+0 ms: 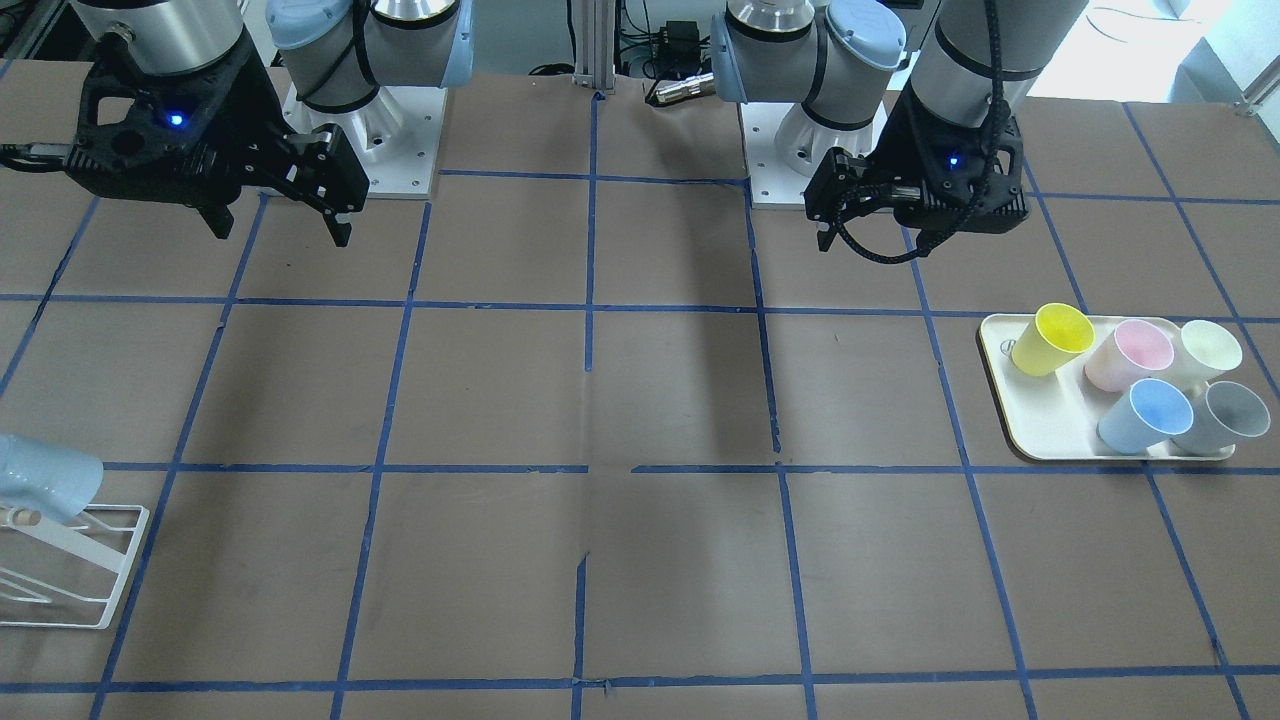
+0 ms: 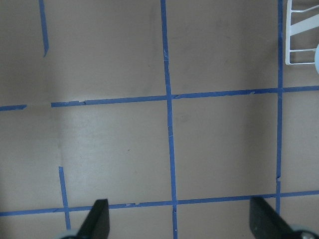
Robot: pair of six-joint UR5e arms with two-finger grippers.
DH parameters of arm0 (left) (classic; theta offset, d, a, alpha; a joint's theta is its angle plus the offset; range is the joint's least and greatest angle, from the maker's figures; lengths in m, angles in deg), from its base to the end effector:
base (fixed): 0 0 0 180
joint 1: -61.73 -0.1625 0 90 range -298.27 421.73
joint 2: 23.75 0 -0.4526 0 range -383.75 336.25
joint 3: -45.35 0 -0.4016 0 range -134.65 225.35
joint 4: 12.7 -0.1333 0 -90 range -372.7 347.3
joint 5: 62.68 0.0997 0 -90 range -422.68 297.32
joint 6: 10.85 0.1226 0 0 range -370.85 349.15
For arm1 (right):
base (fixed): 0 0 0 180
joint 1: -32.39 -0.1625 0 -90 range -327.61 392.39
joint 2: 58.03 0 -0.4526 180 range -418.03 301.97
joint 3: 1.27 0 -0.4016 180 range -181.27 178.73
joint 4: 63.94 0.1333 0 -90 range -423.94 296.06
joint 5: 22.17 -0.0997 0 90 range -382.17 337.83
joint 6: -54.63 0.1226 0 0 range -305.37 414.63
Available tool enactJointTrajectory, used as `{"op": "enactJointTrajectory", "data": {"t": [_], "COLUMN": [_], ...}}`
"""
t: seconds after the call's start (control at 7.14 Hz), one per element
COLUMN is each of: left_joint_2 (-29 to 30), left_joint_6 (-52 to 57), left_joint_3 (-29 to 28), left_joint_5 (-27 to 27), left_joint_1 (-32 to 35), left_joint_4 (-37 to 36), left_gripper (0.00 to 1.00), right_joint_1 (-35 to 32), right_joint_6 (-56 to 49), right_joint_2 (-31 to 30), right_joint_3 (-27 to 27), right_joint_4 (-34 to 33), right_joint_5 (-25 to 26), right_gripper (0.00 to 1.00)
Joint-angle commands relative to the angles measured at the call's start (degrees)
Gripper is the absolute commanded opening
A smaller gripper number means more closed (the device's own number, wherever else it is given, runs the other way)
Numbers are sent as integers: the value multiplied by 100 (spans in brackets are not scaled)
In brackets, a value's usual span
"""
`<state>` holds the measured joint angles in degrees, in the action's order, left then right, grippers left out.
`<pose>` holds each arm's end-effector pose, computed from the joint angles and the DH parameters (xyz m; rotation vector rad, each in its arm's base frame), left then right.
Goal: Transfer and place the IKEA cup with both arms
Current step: 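Move the right gripper down over the light blue cup on the rack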
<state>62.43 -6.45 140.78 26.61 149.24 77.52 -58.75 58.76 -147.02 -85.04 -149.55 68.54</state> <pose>-0.1144 -0.4724 0.4771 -0.0518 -3.1265 -0.0487 0.1419 -0.5067 0.5304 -0.0818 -3.1287 0.0235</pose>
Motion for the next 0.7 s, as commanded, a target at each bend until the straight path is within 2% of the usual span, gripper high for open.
{"op": "enactJointTrajectory", "data": {"t": [0.0,0.28,0.56], "left_joint_2": [-13,-13,-4], "left_joint_6": [9,9,18], "left_joint_3": [10,1,19], "left_joint_5": [9,9,26], "left_joint_1": [4,4,-5], "left_joint_4": [-4,-4,-4], "left_gripper": [100,100,100], "right_joint_1": [0,122,804], "right_joint_6": [-9,-122,-778], "right_joint_2": [-5,30,48], "right_joint_3": [0,1,-87], "right_joint_4": [0,-17,-131], "right_joint_5": [-27,-36,16], "right_gripper": [100,100,100]}}
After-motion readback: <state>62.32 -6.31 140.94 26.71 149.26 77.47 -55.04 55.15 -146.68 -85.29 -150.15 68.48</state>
